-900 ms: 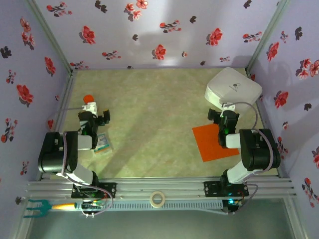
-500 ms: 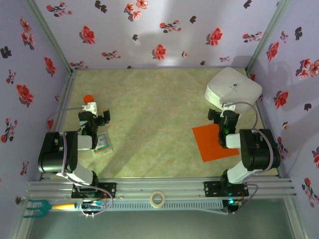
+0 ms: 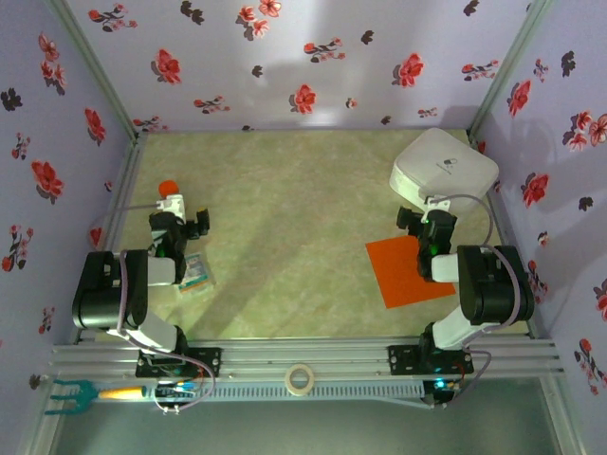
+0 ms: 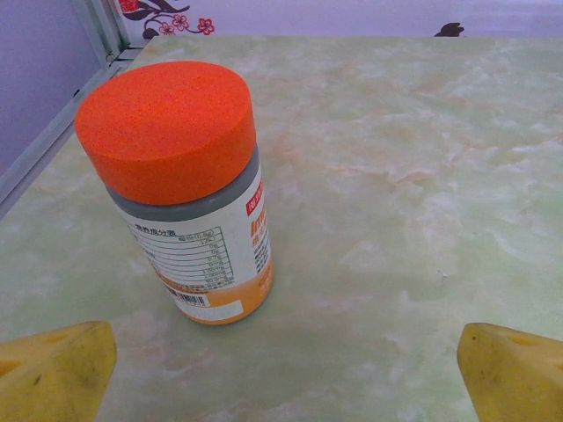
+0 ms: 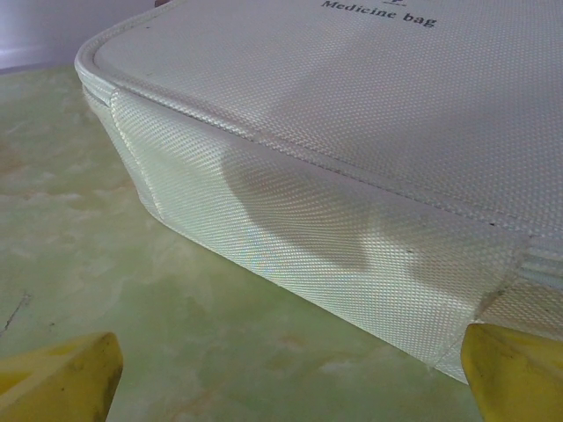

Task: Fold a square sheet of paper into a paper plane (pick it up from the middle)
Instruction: Move the square sheet of paper to the center of the table.

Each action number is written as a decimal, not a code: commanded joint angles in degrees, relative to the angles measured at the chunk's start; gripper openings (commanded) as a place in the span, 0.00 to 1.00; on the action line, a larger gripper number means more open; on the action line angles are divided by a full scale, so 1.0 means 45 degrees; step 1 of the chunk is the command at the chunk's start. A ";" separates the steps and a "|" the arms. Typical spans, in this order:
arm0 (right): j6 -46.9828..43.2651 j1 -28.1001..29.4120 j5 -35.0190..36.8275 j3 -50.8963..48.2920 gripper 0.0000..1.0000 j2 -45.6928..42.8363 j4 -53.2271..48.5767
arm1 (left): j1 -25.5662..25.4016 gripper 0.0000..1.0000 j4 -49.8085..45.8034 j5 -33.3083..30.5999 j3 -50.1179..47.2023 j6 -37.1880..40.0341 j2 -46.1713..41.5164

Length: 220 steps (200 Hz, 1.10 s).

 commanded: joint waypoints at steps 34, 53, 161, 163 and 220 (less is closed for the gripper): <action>0.0059 -0.0022 -0.0152 0.0199 0.99 -0.0063 0.0047 | 0.0099 1.00 -0.0011 0.0105 0.0214 0.0225 -0.0047; 0.0032 -0.0022 -0.0245 0.0172 0.99 -0.0078 0.0100 | 0.0086 1.00 0.0095 0.0225 0.0159 0.0292 -0.0072; 0.2757 0.0700 0.0937 0.3693 0.99 -0.3628 -1.0870 | 0.0027 1.00 -0.4314 -0.0182 -0.0011 -0.2233 -0.6050; 0.3083 0.0686 0.1058 0.3782 0.99 -0.3635 -1.1198 | 0.0034 1.00 -0.4416 -0.0142 0.0027 -0.2352 -0.6158; 0.6567 0.0553 -0.2450 0.4066 0.99 -0.4268 -1.4084 | 0.0115 1.00 -0.9144 0.1119 0.1309 -0.5550 -0.8128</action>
